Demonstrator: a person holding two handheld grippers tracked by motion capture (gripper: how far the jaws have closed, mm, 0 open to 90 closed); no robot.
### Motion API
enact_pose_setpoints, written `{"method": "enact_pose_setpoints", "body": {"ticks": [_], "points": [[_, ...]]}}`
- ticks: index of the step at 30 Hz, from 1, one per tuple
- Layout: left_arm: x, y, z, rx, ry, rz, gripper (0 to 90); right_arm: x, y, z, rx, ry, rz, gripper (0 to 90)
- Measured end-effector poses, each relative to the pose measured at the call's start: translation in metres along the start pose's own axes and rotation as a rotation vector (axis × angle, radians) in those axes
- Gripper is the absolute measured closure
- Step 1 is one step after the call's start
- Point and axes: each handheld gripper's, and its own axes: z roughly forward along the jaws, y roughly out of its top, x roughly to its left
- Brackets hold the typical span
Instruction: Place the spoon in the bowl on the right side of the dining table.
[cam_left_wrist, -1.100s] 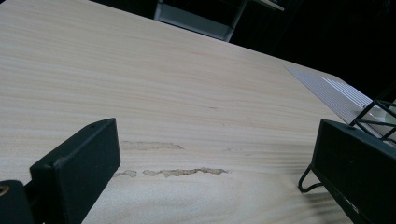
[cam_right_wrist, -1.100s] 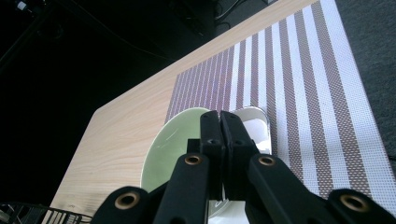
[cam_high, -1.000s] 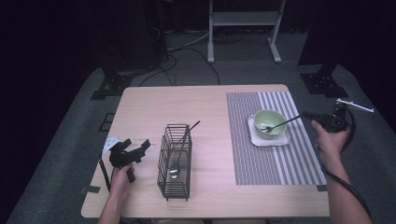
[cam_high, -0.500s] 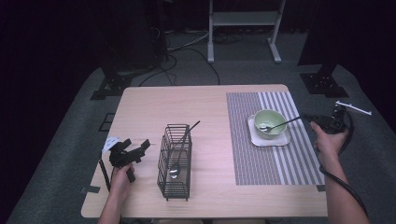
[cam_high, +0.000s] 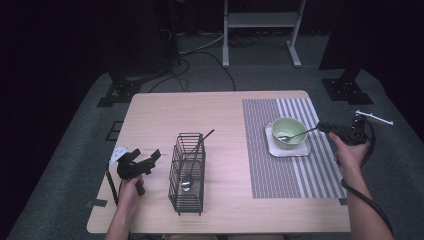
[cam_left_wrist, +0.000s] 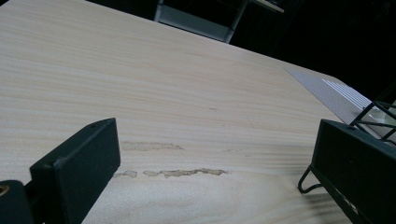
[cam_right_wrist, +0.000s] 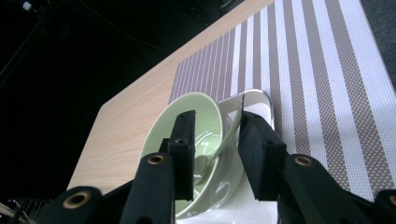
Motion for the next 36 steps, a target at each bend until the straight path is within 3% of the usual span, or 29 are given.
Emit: {"method": "enact_pose_setpoints", "body": {"ticks": [18, 36], "points": [[0.0, 0.0, 0.0, -0.003, -0.001, 0.002, 0.1, -0.002, -0.019, 0.001, 0.041, 0.022, -0.008, 61.5], [-0.001, 0.0, 0.0, 0.0, 0.0, 0.008, 0.1, 0.005, -0.035, 0.0, 0.093, 0.033, -0.076, 53.9]]}}
